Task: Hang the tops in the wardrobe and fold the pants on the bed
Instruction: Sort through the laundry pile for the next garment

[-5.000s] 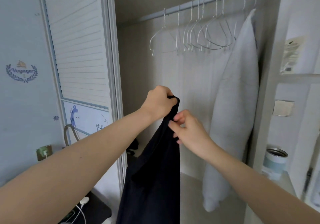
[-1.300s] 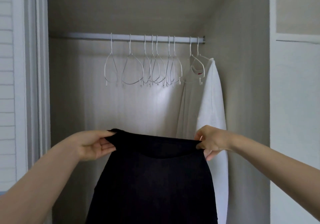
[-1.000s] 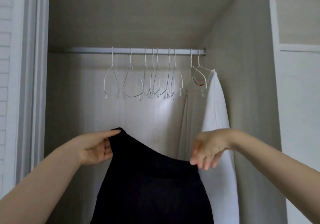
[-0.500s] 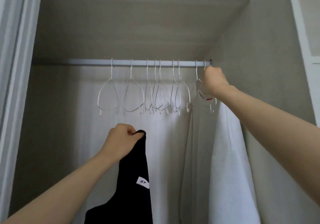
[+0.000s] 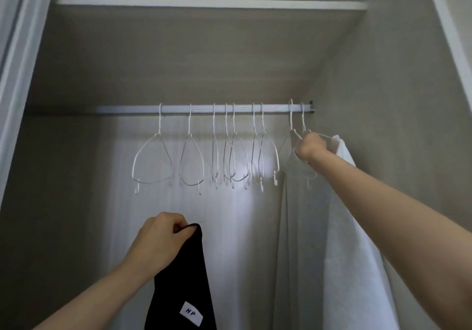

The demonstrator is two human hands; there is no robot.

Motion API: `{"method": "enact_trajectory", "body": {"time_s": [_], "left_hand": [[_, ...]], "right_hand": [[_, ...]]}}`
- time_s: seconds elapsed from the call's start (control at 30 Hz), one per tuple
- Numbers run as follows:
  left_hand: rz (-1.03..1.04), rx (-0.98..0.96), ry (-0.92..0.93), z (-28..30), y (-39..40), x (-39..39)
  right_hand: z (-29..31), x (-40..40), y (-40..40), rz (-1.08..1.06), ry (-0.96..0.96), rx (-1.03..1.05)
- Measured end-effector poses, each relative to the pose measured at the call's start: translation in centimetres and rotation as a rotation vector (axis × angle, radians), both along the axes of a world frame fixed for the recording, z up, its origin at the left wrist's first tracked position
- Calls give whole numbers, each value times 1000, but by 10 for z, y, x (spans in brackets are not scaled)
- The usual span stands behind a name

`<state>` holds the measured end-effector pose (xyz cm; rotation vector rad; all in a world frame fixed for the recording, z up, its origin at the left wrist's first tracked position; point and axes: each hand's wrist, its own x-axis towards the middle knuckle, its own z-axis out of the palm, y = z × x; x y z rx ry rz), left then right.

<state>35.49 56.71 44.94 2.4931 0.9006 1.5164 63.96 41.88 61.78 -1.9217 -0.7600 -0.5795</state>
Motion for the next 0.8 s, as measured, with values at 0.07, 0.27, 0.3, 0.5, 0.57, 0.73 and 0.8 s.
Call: {"method": "enact_trajectory", "body": {"time_s": [0.07,0.27,0.3,0.5,0.57,0.73,0.8], "left_hand": [[-28,-21,-15,1,0,-2],[-59,-155,-33,-4,-5,-12],[-42,-171,-25,-6,-6,-13],[24,-271,-3,-31,-17,-26],[49,-315,-12,-40,-21,-28],[103,-443,108,-75,-32,-30],[107,-518,155,-87,-37,-28]], "right_hand": [[3,-2,-1,22,-11,67],[-6,-34,-19,157,7,192],[-12,-40,-24,180,18,194],[-85,-79,-80,404,248,183],[-108,-95,-102,463,342,173],[-174,-129,-160,535,575,5],[-195,-137,-181,623,730,-72]]}}
